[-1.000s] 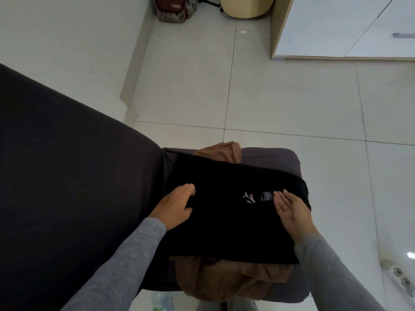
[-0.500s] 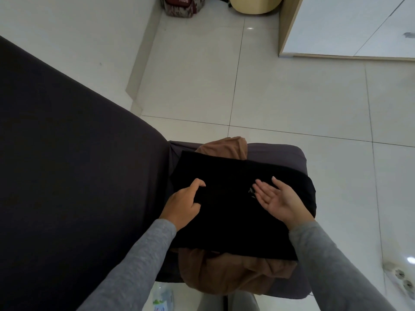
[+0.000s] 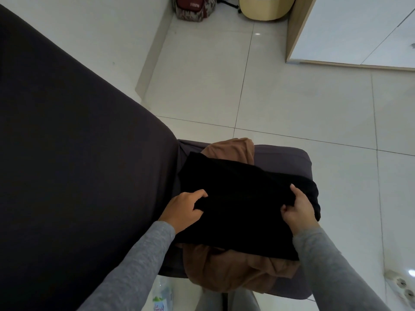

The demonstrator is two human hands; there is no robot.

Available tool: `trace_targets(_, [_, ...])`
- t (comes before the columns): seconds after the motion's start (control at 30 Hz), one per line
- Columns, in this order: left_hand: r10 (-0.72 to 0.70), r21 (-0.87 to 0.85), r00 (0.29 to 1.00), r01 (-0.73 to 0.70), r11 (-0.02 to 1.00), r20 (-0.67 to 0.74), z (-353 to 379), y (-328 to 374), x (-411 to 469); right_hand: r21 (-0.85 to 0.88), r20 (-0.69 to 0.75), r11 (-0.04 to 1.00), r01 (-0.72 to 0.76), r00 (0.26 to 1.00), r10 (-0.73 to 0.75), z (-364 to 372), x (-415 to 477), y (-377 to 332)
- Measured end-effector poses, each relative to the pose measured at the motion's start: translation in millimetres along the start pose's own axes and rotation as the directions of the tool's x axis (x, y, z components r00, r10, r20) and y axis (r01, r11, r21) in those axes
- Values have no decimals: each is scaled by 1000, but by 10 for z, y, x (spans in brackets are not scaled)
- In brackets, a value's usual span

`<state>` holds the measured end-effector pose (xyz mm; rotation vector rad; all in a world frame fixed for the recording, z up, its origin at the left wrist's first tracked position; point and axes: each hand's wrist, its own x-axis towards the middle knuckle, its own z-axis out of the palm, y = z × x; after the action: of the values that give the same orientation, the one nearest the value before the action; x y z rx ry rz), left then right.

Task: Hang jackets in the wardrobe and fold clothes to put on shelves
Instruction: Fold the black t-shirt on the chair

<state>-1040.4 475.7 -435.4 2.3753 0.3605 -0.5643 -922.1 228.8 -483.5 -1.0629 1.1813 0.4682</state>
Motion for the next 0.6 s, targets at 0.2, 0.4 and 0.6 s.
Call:
trace_targets(0.2, [-100, -52, 946, 122, 991, 310, 127, -12, -60, 147, -102, 969, 198, 978, -184, -306, -24, 45])
trace_targets(0.4, [-137, -145, 759, 292, 945, 637, 240, -142, -18, 261, -37, 959, 110, 994, -104, -529, 136, -2])
trace_targets(0.6, [-439, -490, 854, 267, 830, -277, 295, -187, 291, 144, 46, 989, 23, 998, -30, -594, 220, -77])
